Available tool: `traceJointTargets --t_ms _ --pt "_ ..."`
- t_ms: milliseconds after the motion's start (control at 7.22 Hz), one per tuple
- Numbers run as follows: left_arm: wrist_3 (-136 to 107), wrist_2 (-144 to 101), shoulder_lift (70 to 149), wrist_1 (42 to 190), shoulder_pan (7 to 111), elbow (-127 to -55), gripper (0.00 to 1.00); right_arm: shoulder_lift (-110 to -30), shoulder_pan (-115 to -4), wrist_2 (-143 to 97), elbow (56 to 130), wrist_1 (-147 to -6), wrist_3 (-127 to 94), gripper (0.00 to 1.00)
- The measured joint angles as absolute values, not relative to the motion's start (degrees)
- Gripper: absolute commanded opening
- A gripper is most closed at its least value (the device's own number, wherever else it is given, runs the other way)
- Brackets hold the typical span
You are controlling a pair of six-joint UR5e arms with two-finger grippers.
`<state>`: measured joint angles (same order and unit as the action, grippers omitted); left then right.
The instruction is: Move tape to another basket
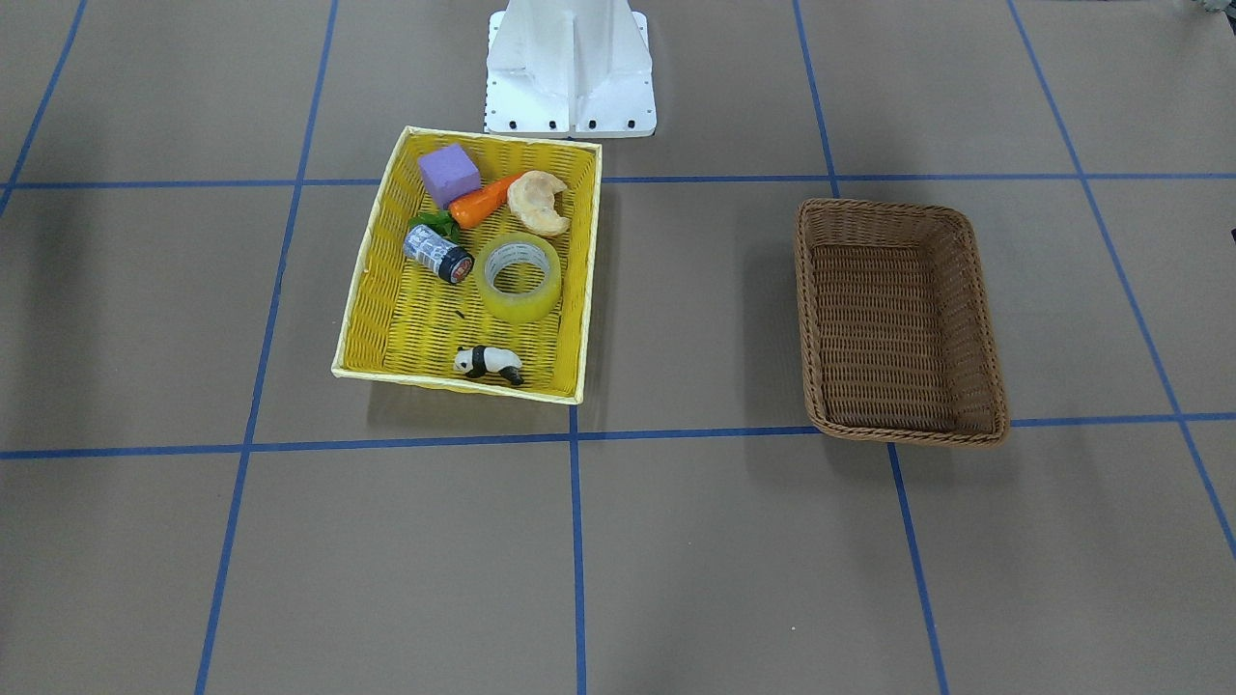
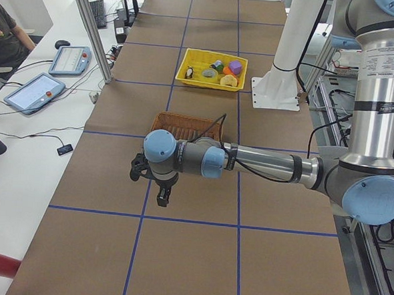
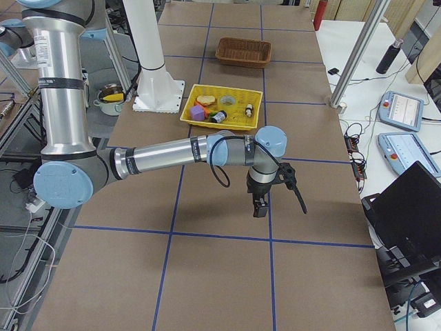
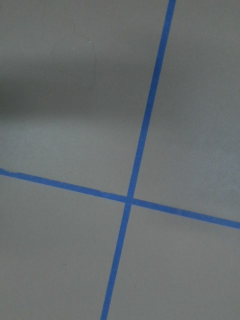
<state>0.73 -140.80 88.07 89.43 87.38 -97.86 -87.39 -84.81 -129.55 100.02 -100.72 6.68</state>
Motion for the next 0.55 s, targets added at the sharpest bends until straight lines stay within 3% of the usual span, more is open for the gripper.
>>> traceJointTargets --t_ms 554 --pt "0.34 -140.74 88.13 90.11 86.75 -97.89 0.98 -87.28 -84.81 -129.55 99.98 -100.72 6.66 1.0"
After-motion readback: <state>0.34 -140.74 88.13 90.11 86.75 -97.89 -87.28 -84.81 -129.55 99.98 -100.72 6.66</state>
